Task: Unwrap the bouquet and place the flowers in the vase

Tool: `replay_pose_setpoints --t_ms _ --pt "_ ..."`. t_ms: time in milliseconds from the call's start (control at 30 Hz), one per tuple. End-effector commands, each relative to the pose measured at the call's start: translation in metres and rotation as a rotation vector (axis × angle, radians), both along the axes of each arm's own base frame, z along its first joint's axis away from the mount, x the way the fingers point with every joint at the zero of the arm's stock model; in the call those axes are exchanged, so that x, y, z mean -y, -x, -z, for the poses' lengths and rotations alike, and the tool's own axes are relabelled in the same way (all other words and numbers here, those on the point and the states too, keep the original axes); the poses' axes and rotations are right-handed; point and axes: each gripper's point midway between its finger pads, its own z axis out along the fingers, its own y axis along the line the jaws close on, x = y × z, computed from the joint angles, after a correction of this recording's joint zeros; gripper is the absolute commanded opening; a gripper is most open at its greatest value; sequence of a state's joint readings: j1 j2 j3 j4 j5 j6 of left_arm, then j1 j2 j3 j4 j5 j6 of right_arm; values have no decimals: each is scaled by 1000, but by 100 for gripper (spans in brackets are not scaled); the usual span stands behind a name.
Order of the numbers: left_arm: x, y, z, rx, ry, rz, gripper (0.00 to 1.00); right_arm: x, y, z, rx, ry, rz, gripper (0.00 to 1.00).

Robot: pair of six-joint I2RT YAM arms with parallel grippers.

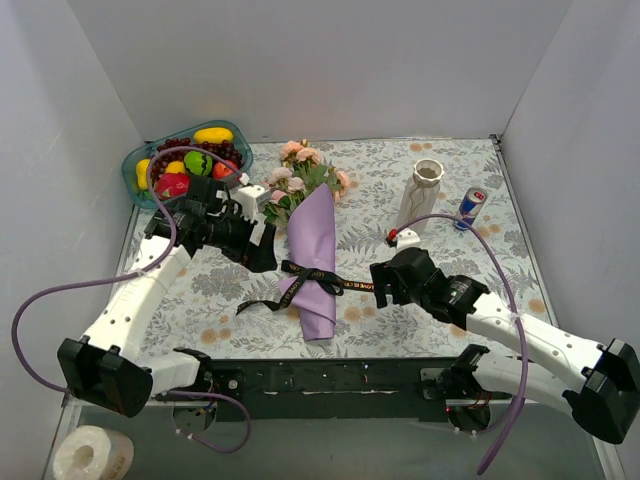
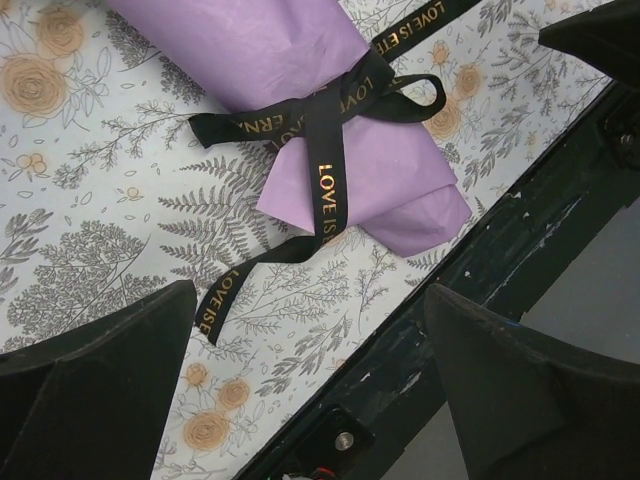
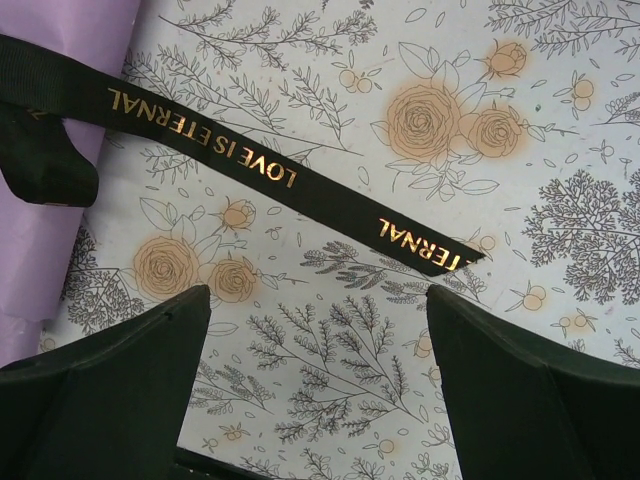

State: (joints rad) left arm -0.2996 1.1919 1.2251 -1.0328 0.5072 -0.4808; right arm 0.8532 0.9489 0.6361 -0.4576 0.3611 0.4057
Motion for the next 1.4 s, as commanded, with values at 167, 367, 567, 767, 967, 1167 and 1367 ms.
replay_pose_setpoints --t_ms 167,367,567,767,967,1167,1367 --pt "29 14 60 -24 -77 101 98 -16 -11 4 56 -48 -32 95" --pt "38 4 90 50 -154 84 98 -18 -9 8 47 -65 -30 90" --pt "57 -6 98 84 -179 120 93 -16 -6 14 39 -76 -16 87" --pt "71 -9 111 64 -183 147 80 -14 -5 16 34 -65 -14 86" --pt "80 -10 117 36 -178 159 50 -12 -3 16 36 -67 -17 85" --pt "80 -12 122 44 -208 160 45 -16 -3 14 43 -97 -22 84" --pt "76 -13 127 52 -233 157 33 -16 -5 21 45 -80 -31 86"
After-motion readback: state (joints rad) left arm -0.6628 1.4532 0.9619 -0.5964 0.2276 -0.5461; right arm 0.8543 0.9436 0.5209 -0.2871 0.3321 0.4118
